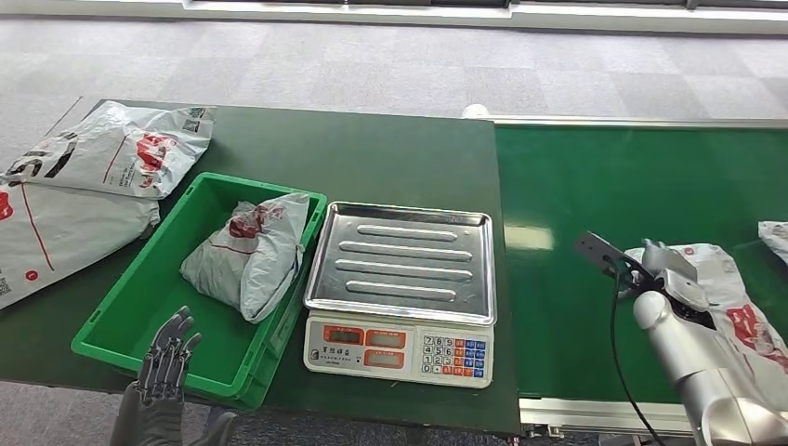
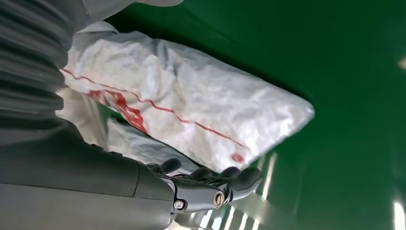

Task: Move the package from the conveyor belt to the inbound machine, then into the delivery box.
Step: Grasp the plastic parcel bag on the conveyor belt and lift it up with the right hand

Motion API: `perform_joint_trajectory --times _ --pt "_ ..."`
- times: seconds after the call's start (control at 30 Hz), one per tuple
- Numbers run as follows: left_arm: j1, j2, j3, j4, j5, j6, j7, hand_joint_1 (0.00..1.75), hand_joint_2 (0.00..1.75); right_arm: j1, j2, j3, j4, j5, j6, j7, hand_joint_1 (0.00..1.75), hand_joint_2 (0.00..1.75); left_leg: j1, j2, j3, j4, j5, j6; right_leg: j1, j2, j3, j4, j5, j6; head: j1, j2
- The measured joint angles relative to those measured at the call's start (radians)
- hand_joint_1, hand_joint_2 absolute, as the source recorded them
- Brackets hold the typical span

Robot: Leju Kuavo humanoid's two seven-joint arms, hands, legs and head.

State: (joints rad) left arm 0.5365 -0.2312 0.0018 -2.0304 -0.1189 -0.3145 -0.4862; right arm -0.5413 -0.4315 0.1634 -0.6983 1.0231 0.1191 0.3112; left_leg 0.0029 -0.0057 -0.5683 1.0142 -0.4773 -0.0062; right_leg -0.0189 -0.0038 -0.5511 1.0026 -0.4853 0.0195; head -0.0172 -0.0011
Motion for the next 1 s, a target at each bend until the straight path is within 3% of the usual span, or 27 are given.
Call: perform_joint_trajectory --times 0.3,0.6,0.73,1.0 --pt "0.005 -0.029 0.029 -0.012 -0.011 -0.04 -0.001 0.0 1.75 -0.02 -0.05 -0.068 0.208 0.004 0.011 0.079 0.0 1.75 0.0 -0.001 -0.001 0.0 0.0 0.0 0.0 -0.002 0.0 0.0 0.0 0.0 0.0 0.0" --pt "0.004 -0.045 0.048 -0.015 -0.02 -0.054 -0.017 0.0 1.75 0.037 -0.1 -0.174 0.271 -0.023 0.024 0.045 0.0 1.75 0.0 -0.002 -0.001 0.0 0.0 0.0 0.0 -0.003 0.0 -0.001 0.0 0.001 0.0 0.0" --pt "0.003 -0.048 0.048 -0.012 -0.02 -0.05 -0.017 0.0 1.75 0.055 -0.121 -0.204 0.282 -0.026 0.024 0.052 1.75 1.75 0.0 -0.002 -0.001 0.0 0.0 0.0 0.0 -0.004 0.0 -0.001 -0.001 0.001 0.0 0.0" --pt "-0.003 -0.048 0.048 0.004 -0.021 -0.031 -0.027 0.0 1.75 0.065 -0.138 -0.242 0.306 -0.033 0.047 0.028 1.75 1.75 0.0 -0.002 -0.001 0.001 0.0 0.0 0.0 -0.004 0.001 -0.001 -0.001 0.001 0.0 0.0"
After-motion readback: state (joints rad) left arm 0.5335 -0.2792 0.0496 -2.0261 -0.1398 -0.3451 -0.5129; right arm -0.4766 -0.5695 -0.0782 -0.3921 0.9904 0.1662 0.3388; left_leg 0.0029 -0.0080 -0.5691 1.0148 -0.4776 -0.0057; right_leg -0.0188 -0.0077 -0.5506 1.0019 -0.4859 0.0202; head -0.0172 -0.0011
